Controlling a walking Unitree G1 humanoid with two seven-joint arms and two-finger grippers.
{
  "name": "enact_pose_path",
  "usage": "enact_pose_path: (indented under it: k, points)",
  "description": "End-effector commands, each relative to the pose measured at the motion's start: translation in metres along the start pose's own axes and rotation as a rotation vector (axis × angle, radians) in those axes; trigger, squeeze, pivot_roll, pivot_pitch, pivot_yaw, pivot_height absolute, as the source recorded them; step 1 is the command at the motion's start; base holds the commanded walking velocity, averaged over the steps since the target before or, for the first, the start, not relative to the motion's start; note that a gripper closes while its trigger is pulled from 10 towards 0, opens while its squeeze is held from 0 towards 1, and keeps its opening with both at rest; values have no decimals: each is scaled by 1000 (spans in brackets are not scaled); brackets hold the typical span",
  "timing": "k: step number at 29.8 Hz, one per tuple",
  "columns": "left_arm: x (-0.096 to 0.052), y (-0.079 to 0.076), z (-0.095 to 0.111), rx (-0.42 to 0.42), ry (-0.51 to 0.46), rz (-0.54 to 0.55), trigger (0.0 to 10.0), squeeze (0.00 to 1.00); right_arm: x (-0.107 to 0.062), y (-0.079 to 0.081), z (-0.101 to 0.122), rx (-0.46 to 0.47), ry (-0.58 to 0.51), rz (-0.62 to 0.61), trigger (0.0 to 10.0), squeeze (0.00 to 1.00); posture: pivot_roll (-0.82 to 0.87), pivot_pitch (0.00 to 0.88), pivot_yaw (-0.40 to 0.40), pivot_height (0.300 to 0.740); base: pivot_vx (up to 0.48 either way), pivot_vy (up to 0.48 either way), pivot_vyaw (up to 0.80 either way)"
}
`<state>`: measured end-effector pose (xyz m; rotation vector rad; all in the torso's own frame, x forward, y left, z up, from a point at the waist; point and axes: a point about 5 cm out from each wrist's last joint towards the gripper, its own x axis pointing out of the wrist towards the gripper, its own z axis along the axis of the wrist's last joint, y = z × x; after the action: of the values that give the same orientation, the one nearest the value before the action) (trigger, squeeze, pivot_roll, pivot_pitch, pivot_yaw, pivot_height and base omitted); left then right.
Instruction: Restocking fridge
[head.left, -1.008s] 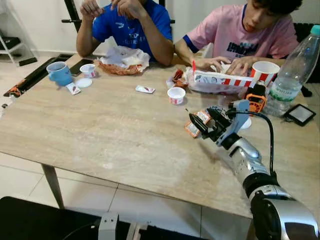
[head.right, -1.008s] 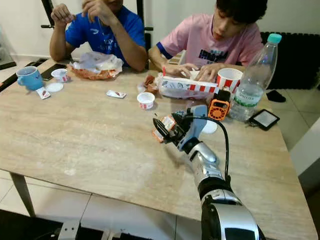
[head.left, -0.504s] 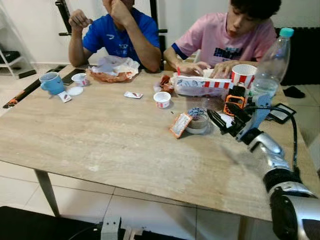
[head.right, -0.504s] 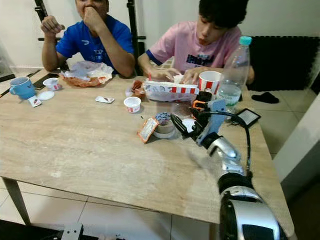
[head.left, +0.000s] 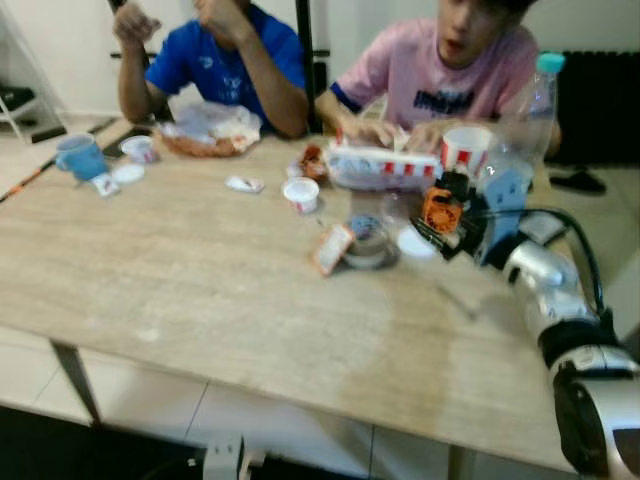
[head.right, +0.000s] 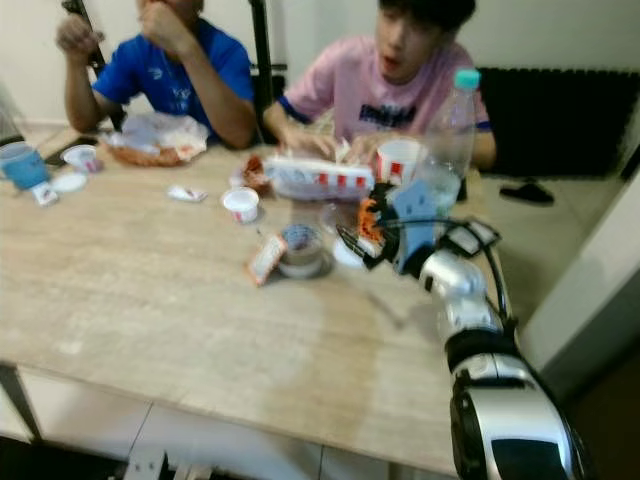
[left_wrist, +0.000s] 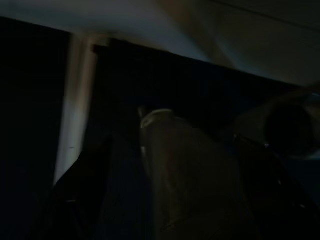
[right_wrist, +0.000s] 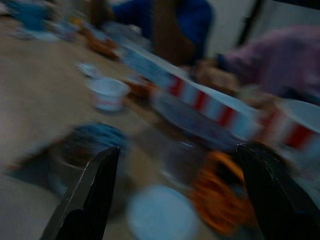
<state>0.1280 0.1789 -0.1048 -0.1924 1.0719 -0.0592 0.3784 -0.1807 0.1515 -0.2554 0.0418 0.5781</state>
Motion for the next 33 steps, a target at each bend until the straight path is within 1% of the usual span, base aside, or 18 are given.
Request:
enact_pose_path:
  k: [1,4,6,7,9,11,12,14,17,18,20,21,23,24,26,28,30,33]
  points:
    - [-1,-3,-9,-3,34,-3,10000,0,8,14,-3,-46,35,56,10000,0,-77,45,6,740,0,0,0]
    - [-1,-1,-8,2,29,-2,10000,0,17,33,-10,-168,120,153,10000,0,-70,63,5,740,0,0,0]
    - [-2,0,-9,3,27,0,10000,0,20,42,-12,-246,166,217,10000,0,-69,76,3,740,0,0,0]
    - [-2,0,-9,3,27,0,10000,0,20,42,-12,-246,166,217,10000,0,-69,76,3,740,0,0,0]
    - [-2,1,-12,2,32,2,10000,0,20,45,-14,-287,190,250,10000,0,-68,92,-1,740,0,0,0]
    - [-3,1,-16,1,38,5,10000,0,21,46,-15,-288,196,259,10000,0,-68,101,-3,740,0,0,0]
    - [-5,1,-22,-2,50,7,10000,0,22,47,-15,-276,202,258,10000,0,-66,118,-7,740,0,0,0]
    - [-5,1,-24,-4,53,8,10000,0,22,46,-14,-271,204,254,10000,0,-64,121,-8,740,0,0,0]
    - [-7,1,-32,-12,66,7,10000,0,24,41,-14,-235,229,195,10000,0,-58,147,-10,740,0,0,0]
    - [-7,1,-32,-12,66,7,10000,0,24,41,-14,-235,229,195,10000,0,-58,147,-10,740,0,0,0]
    - [-9,0,-39,-16,77,5,10000,0,24,36,-12,-187,219,154,10000,0,-51,173,-14,740,0,0,0]
    - [-11,1,-44,-17,85,2,10000,0,24,31,-8,-129,199,113,10000,0,-39,189,-24,740,0,0,0]
    - [-11,1,-44,-17,85,2,10000,0,24,31,-8,-129,199,113,10000,0,-39,189,-24,740,0,0,0]
    - [-11,1,-46,-17,86,2,10000,0,24,28,-7,-108,192,99,10000,0,-39,189,-24,740,0,0,0]
    - [-15,4,-53,-28,84,9,10000,0,22,19,-5,-82,197,56,10000,0,-24,236,-34,740,0,0,0]
    - [-17,5,-56,-31,86,10,10000,0,21,16,-4,-89,205,43,10000,0,-23,247,-35,740,0,0,0]
    - [-19,6,-61,-35,92,12,10000,0,20,10,-1,-123,219,21,10000,0,-19,254,-38,740,0,0,0]
    - [-20,6,-64,-37,94,12,10000,0,19,5,2,-128,219,-2,10000,0,-19,266,-40,740,0,0,0]
